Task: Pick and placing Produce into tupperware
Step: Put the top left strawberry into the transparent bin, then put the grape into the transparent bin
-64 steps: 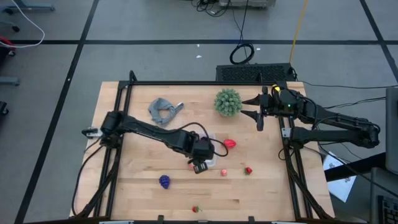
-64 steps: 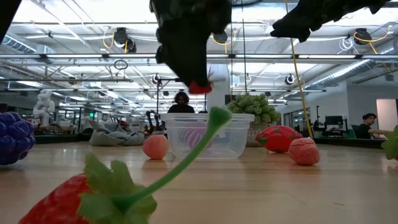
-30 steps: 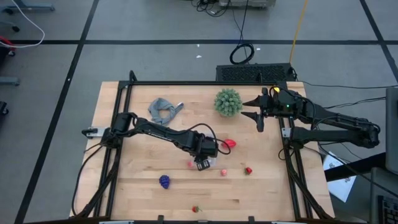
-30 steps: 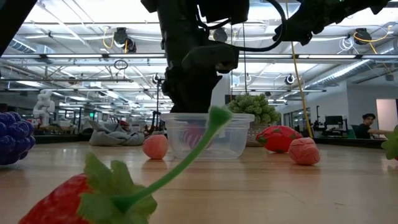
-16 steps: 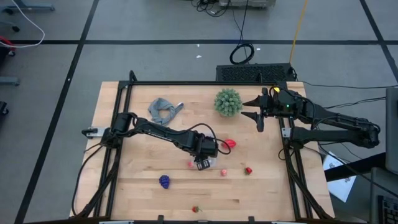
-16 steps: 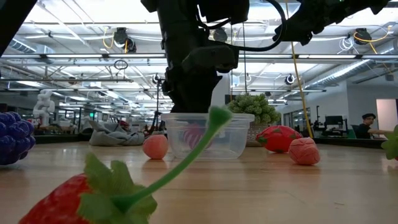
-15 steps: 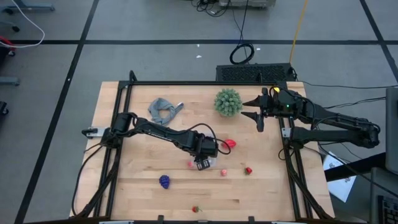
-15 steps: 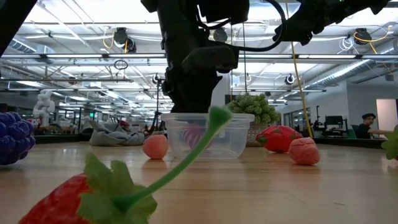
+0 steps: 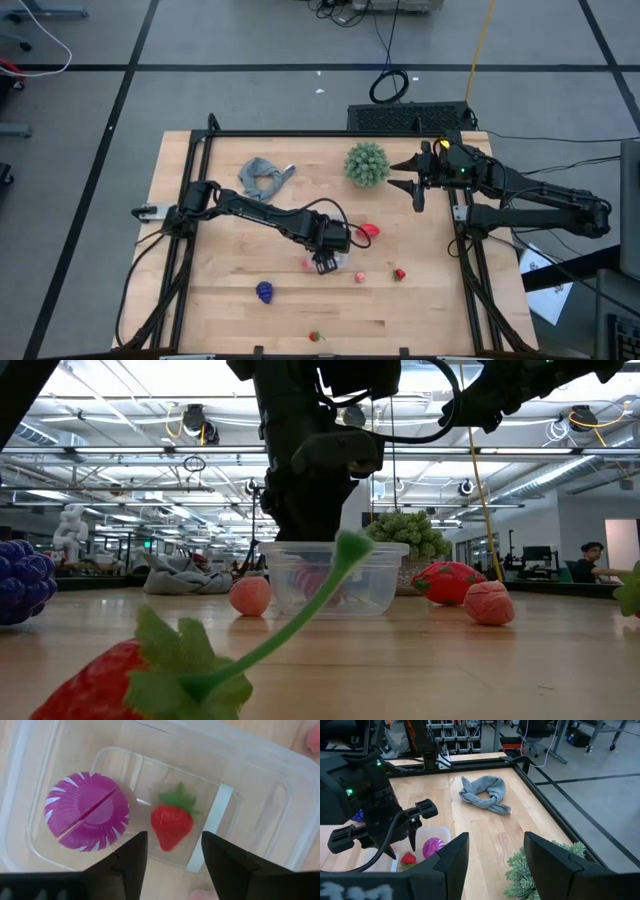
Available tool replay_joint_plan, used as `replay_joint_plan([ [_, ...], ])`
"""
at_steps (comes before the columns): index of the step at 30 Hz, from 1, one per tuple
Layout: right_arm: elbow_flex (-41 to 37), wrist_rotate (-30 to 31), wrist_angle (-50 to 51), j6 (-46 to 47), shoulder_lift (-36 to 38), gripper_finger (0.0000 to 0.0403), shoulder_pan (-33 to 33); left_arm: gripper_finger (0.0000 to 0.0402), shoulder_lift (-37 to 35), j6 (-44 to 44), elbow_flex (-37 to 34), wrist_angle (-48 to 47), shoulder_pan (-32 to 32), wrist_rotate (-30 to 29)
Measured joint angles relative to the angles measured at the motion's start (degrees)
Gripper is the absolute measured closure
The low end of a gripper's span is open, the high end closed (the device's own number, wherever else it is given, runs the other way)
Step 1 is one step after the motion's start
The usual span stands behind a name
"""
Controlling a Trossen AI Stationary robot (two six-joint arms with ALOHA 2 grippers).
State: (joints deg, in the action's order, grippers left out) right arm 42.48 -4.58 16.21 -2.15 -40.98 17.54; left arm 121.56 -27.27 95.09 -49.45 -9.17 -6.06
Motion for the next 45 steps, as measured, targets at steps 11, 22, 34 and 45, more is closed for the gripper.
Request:
replay_joint_plan([
  [11, 0.0, -0.02, 0.01, 0.02, -0.01, 0.022, 0.0, 0.0175, -1.91, 1.81, 0.02, -0.53, 0.4, -1.45],
  [22, 0.0, -0.13, 0.79, 1.65, -0.01, 0.022, -0.02, 0.0197, -11.26, -1.7, 0.04, -12.03, -0.49, -1.47],
  [34, 0.0, -0.15, 2.19, 1.11, -0.01, 0.022, -0.02, 0.0207, -15.5, -20.66, 0.04, -23.83, -10.27, -2.3],
  [45, 0.0, -0.16, 2.17, -0.9, -0.01, 0.022, -0.02, 0.0207, -15.51, -56.09, 0.04, -24.01, -21.48, -1.9],
])
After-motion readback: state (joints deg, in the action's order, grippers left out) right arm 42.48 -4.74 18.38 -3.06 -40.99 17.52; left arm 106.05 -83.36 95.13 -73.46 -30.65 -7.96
